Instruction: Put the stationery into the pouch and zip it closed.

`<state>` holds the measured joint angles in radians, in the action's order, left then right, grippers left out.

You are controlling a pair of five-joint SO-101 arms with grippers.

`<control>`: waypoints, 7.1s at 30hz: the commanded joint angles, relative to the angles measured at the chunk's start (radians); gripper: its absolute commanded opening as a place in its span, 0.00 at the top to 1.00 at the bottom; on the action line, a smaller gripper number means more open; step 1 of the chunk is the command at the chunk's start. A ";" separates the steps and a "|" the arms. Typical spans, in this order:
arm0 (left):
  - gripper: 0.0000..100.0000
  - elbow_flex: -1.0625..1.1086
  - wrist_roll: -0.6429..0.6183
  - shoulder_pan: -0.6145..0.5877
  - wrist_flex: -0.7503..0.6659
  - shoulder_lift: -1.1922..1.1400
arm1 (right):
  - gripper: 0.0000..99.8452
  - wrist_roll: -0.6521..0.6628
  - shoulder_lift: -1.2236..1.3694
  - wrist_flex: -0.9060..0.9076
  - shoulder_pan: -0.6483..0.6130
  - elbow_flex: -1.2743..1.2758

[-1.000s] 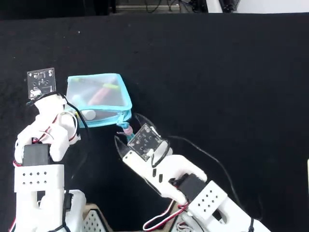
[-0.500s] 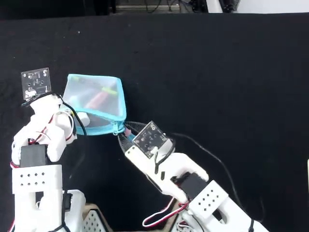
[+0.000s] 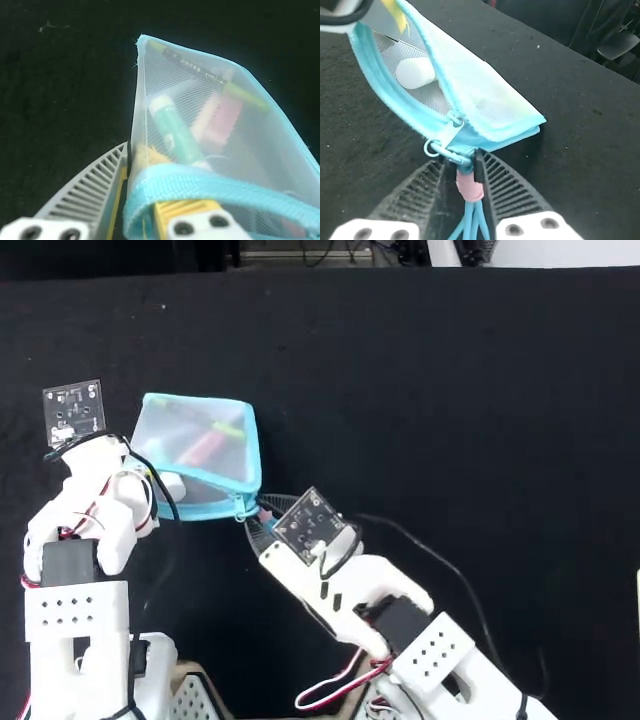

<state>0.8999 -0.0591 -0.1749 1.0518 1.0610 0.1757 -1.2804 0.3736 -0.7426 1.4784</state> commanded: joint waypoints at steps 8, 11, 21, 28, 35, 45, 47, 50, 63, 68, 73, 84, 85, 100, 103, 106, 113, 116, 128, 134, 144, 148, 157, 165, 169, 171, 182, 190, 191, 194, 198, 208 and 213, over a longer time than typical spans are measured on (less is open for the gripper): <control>0.97 -0.022 0.003 0.005 -0.012 0.005 | 0.99 0.011 -0.196 0.095 -0.009 -0.088; 0.97 -0.022 0.003 0.007 -0.012 0.005 | 0.99 0.011 -0.302 0.169 -0.009 -0.084; 0.97 -0.022 0.003 0.007 -0.012 0.005 | 0.94 0.011 -0.383 0.267 -0.011 -0.067; 0.97 -0.022 0.003 0.007 -0.012 0.005 | 0.89 0.011 -0.381 0.316 -0.132 -0.045; 0.97 -0.021 0.003 0.002 -0.012 0.005 | 0.80 0.049 -0.380 0.315 -0.075 -0.015; 0.97 -0.021 0.003 0.005 -0.012 0.005 | 0.84 0.054 -0.380 0.233 -0.046 0.064; 0.97 -0.021 0.003 0.004 -0.012 0.005 | 0.84 0.054 -0.380 0.224 -0.046 0.076; 0.97 -0.021 0.003 0.002 -0.012 0.005 | 0.84 0.054 -0.380 0.222 -0.046 0.074; 0.97 -0.022 0.003 0.005 -0.012 0.005 | 0.85 0.046 -0.380 0.080 -0.046 0.150; 0.97 -0.025 0.003 0.007 -0.012 0.005 | 0.85 0.038 -0.380 0.051 -0.046 0.156; 0.97 -0.025 0.003 0.007 -0.012 0.005 | 0.85 -0.037 -0.380 -0.031 -0.046 0.199; 0.97 -0.025 0.003 0.007 -0.012 0.005 | 0.97 -0.038 -0.389 -0.040 -0.041 0.194; 0.97 -0.024 0.003 0.007 -0.012 0.005 | 0.97 -0.038 -0.389 -0.040 -0.041 0.189; 0.97 -0.058 0.005 0.008 -0.034 0.005 | 0.99 -0.029 -0.367 0.270 0.150 -0.188; 0.97 -0.102 0.008 0.008 -0.009 0.003 | 0.99 0.035 -0.282 0.270 0.150 -0.240; 0.97 -0.147 0.008 0.008 0.018 0.003 | 0.99 0.084 -0.128 0.270 0.150 -0.326; 0.97 -0.246 0.009 0.007 0.091 -0.006 | 0.99 0.157 0.232 0.276 0.149 -0.596; 0.97 -0.240 0.009 0.007 0.091 -0.006 | 0.99 0.169 0.321 0.333 0.146 -0.645; 0.97 -0.188 0.009 0.004 0.046 -0.006 | 0.76 0.025 0.114 0.732 -0.035 -0.665; 0.97 -0.183 0.009 0.001 0.046 -0.005 | 0.76 -0.002 -0.021 0.608 -0.075 -0.375; 0.97 -0.183 0.009 -0.001 0.052 0.002 | 0.76 -0.005 -0.151 0.184 0.101 -0.018; 0.97 -0.183 0.009 -0.001 0.052 0.002 | 0.76 -0.005 -0.153 0.055 0.106 0.067; 0.97 -0.183 0.009 -0.001 0.052 0.003 | 0.76 -0.087 -0.151 -0.109 0.106 0.099; 0.97 -0.183 0.009 -0.001 0.054 0.003 | 0.78 -0.086 -0.150 -0.109 0.106 0.111; 0.97 -0.183 0.009 -0.001 0.054 0.003 | 0.91 -0.084 -0.150 -0.115 0.106 0.133; 0.97 -0.185 0.009 -0.001 0.054 0.003 | 0.92 -0.084 -0.150 -0.115 0.106 0.130; 0.97 -0.185 0.009 -0.001 0.054 0.003 | 0.85 -0.086 -0.150 -0.117 0.106 0.127; 0.97 -0.182 0.009 0.005 0.057 0.003 | 0.93 -0.086 -0.148 -0.140 0.106 0.131; 0.97 -0.182 0.009 0.005 0.063 0.003 | 0.95 -0.086 -0.148 -0.138 0.106 0.131; 0.97 -0.191 0.008 0.007 0.089 0.003 | 0.99 -0.060 -0.148 -0.137 0.107 0.128; 0.97 -0.188 0.008 0.007 0.089 0.003 | 0.99 -0.029 -0.150 -0.114 0.140 0.096; 0.97 -0.193 0.005 0.007 0.081 0.003 | 0.99 -0.023 -0.150 0.394 0.227 -0.409; 0.97 -0.193 0.005 0.008 0.083 0.003 | 0.99 0.026 -0.147 0.333 0.193 -0.414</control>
<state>0.7434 -0.0637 -0.1611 1.1408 1.0549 0.1573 -1.4078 0.7495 -0.5462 1.1469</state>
